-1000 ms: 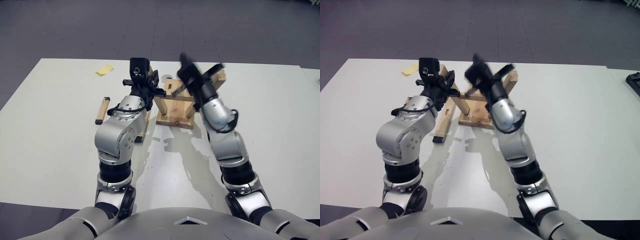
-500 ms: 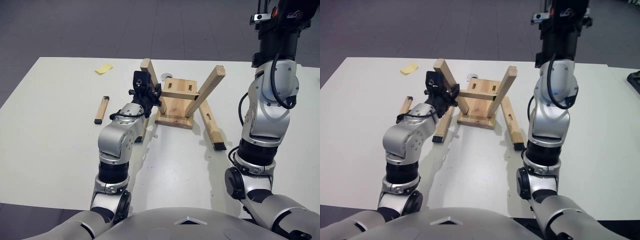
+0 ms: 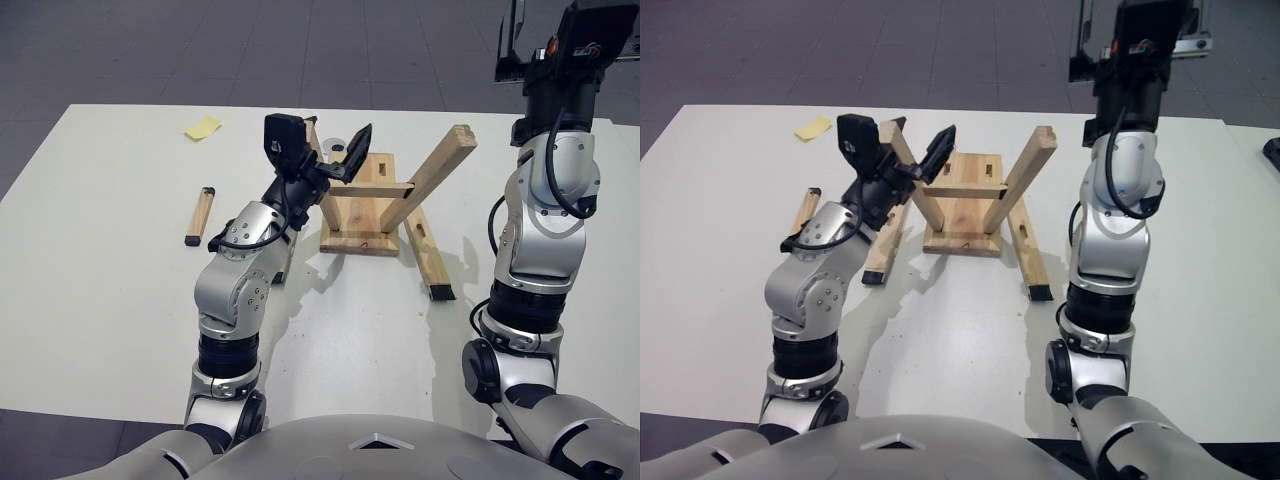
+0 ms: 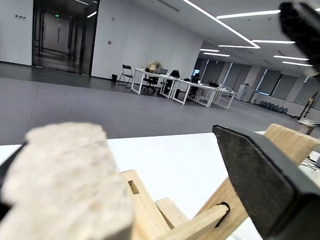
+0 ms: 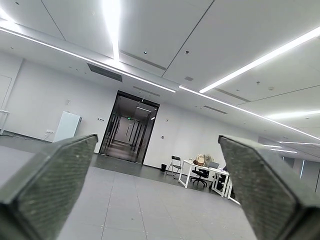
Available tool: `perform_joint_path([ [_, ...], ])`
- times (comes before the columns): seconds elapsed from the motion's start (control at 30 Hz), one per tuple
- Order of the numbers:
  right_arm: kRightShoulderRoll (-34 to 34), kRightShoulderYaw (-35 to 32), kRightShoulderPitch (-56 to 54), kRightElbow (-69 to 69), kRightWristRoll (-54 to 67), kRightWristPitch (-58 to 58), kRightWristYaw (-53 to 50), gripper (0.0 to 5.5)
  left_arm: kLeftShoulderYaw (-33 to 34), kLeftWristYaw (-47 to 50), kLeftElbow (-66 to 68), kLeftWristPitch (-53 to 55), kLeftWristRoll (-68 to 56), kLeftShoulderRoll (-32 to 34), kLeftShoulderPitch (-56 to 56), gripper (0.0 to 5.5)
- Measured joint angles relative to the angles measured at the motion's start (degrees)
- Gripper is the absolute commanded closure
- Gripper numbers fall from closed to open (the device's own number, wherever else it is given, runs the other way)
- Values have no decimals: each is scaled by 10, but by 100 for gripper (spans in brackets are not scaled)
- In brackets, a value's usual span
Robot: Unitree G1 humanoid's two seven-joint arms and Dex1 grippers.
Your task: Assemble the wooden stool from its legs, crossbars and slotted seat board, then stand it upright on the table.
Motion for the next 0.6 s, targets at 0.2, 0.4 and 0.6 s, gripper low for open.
perform_joint_path([
  [0.2, -5, 4, 10, 11, -1, -4, -7, 13, 10, 2, -2, -24, 0, 0, -1, 10],
  [0.4, -6, 4, 15, 29, 1, -12, -9, 13, 100, 37, -28, -64, -71, -22, -79, 10],
  [0.6, -11, 0, 16, 45, 11, -21, -16, 13, 212, 73, 57, -124, -122, 22, -299, 10],
])
